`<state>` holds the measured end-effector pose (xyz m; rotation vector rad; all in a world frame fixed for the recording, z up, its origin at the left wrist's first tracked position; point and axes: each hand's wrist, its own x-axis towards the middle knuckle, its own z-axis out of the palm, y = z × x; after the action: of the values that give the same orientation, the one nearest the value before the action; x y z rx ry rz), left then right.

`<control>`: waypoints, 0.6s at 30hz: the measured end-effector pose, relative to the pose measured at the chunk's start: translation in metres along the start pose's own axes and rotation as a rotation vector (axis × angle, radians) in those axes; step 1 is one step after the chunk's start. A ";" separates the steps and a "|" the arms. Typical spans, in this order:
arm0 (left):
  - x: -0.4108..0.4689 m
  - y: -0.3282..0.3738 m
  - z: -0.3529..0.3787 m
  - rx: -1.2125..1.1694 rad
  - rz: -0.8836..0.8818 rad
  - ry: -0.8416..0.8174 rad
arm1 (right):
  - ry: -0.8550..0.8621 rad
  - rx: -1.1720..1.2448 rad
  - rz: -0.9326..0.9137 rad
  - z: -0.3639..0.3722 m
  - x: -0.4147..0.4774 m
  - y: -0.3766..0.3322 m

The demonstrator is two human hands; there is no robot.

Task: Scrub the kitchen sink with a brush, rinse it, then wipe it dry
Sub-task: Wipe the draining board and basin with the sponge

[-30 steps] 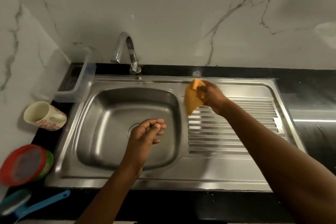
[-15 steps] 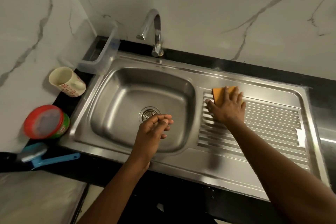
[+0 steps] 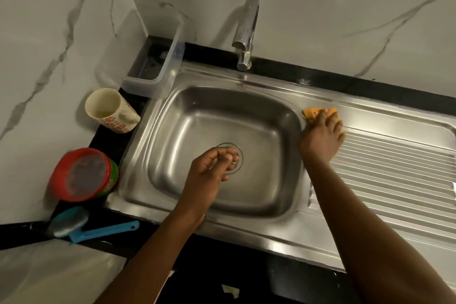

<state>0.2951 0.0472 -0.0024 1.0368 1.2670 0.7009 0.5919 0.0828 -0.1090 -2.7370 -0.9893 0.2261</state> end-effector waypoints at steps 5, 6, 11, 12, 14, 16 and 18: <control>0.017 0.007 -0.034 0.008 -0.002 -0.002 | -0.043 0.055 -0.073 0.019 -0.002 -0.085; 0.019 0.008 -0.041 0.008 -0.006 0.008 | -0.040 0.090 -0.060 0.023 -0.005 -0.103; 0.033 0.010 -0.079 0.040 -0.037 0.054 | -0.059 0.404 -0.073 0.059 -0.037 -0.185; 0.035 0.010 -0.084 0.043 -0.041 0.065 | -0.060 0.424 -0.120 0.065 -0.048 -0.200; 0.039 0.010 -0.098 0.034 -0.042 0.091 | -0.078 0.423 -0.257 0.076 -0.067 -0.234; 0.044 0.013 -0.109 0.036 -0.012 0.110 | -0.140 0.336 -0.432 0.082 -0.080 -0.266; 0.050 0.019 -0.118 0.030 0.037 0.123 | -0.180 0.238 -0.564 0.082 -0.082 -0.288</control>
<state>0.1924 0.1260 -0.0038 1.0572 1.3701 0.7860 0.3363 0.2581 -0.1083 -2.1501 -1.6135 0.4569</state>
